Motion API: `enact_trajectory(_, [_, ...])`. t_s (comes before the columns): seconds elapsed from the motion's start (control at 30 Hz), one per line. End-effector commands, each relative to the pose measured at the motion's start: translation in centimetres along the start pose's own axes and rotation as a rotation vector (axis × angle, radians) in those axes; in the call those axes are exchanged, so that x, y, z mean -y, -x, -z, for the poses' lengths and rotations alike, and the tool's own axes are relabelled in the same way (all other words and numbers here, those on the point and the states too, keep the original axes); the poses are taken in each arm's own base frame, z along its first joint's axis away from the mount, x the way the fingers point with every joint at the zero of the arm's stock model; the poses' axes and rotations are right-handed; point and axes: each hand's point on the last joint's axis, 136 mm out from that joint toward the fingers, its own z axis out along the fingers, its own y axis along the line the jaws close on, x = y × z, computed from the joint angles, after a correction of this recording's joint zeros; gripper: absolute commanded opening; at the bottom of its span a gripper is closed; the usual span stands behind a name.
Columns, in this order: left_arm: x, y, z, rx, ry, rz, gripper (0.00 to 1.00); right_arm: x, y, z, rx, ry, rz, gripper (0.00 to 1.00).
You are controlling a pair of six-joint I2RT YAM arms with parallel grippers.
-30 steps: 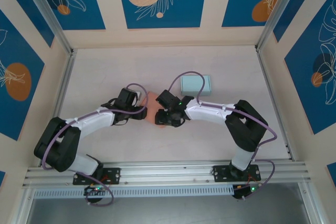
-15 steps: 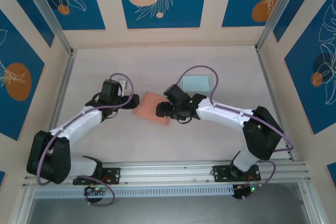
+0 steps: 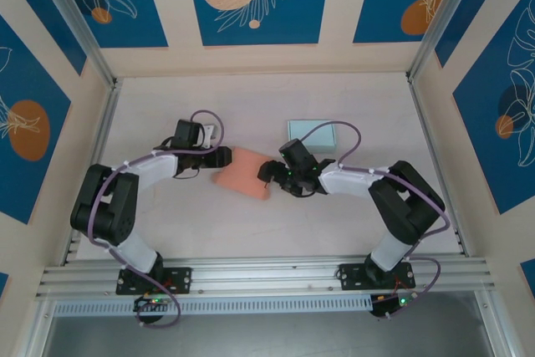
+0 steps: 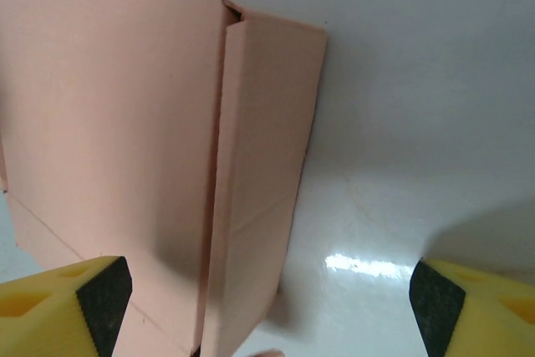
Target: Fold the paper box
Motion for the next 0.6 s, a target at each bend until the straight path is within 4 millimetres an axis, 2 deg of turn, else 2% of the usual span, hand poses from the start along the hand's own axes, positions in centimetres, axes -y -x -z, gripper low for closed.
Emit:
enact_trajectory(0.0, [0.8,0.3,-0.4,-0.015,-0.046,0.017,0.58,-0.9,-0.3,-1.4,-0.031,0.077,-0.05,0.88])
enact_trajectory(0.13, [0.0,-0.9,-0.9,-0.055,-0.024,0.05,0.49,-0.2,-0.5,-2.8,-0.05,0.105,-0.094,0.88])
enact_trajectory(0.27, [-0.5,-1.6,-1.2,-0.085,-0.005,0.076,0.38,-0.3,-0.4,-3.6,-0.052,0.166,-0.118,0.87])
enact_trajectory(0.4, [-0.3,-1.5,-1.3,-0.11,-0.028,0.111,0.33,-1.8,-0.1,-3.4,-0.042,0.269,-0.081,0.87])
enact_trajectory(0.57, [0.3,-1.0,-1.3,-0.145,-0.101,0.164,0.27,-4.3,0.7,-2.8,-0.031,0.432,-0.022,0.81])
